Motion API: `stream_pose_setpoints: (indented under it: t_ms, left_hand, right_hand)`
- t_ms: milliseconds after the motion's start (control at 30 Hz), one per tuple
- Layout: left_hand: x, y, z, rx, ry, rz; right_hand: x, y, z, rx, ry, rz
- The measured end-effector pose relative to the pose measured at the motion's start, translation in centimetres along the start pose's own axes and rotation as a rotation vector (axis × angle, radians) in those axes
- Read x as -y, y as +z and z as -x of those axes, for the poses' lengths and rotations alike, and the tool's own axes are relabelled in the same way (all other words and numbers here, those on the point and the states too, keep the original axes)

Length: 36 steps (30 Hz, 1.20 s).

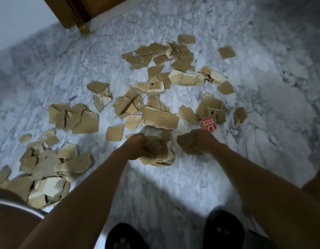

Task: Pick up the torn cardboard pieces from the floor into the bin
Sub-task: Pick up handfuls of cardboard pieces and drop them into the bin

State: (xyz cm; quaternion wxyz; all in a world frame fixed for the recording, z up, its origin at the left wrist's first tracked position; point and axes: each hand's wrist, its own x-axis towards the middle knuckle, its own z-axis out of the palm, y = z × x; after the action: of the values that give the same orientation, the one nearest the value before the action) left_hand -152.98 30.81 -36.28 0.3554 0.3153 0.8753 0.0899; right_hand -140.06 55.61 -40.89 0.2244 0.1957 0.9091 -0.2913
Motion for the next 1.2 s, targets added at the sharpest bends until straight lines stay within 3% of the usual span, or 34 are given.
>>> stream_pose_setpoints:
  t_ms: [100, 233, 433, 500, 567, 667, 767, 900, 1067, 1200]
  left_hand:
    - [-1.3, 1.0, -1.5, 0.051, 0.148, -0.148]
    - [-3.2, 4.6, -3.0, 0.072, 0.179, -0.456]
    - [-2.8, 6.2, -3.1, -0.123, 0.155, -0.606]
    - [-2.5, 5.6, -3.4, -0.096, 0.18, -0.469]
    - [-2.4, 4.5, -3.4, -0.045, 0.185, -0.124]
    - [-2.1, 2.2, -2.7, -0.131, 0.08, 0.244]
    - [-1.1, 0.0, -1.6, -0.203, -0.034, 0.506]
    - [2.1, -1.6, 0.0, -0.285, -0.161, 0.611]
    - [6.4, -1.0, 2.0, -0.154, -0.242, 0.439]
    - [8.1, -0.4, 2.7, -0.143, -0.262, 0.434]
  right_hand:
    - [-1.1, -3.1, 1.4, -0.07, 0.018, 0.096]
    - [-1.2, -3.0, 3.2, -0.085, 0.091, 0.262]
    - [-2.3, 1.5, 4.2, -0.067, 0.151, 0.239]
    - [-2.3, 0.4, 3.7, 0.0, 0.197, 0.221]
    - [-1.6, -1.7, 2.8, 0.04, 0.175, 0.157]
    - [0.7, -4.5, 0.9, -0.002, -0.02, 0.155]
    - [2.9, -4.2, -1.2, -0.01, -0.208, 0.336]
    - [3.6, 0.2, -2.2, 0.016, -0.231, 0.302]
    - [3.1, 1.6, -1.2, 0.003, -0.028, 0.245]
    - [4.6, -0.7, -2.0, 0.108, -0.114, 0.255]
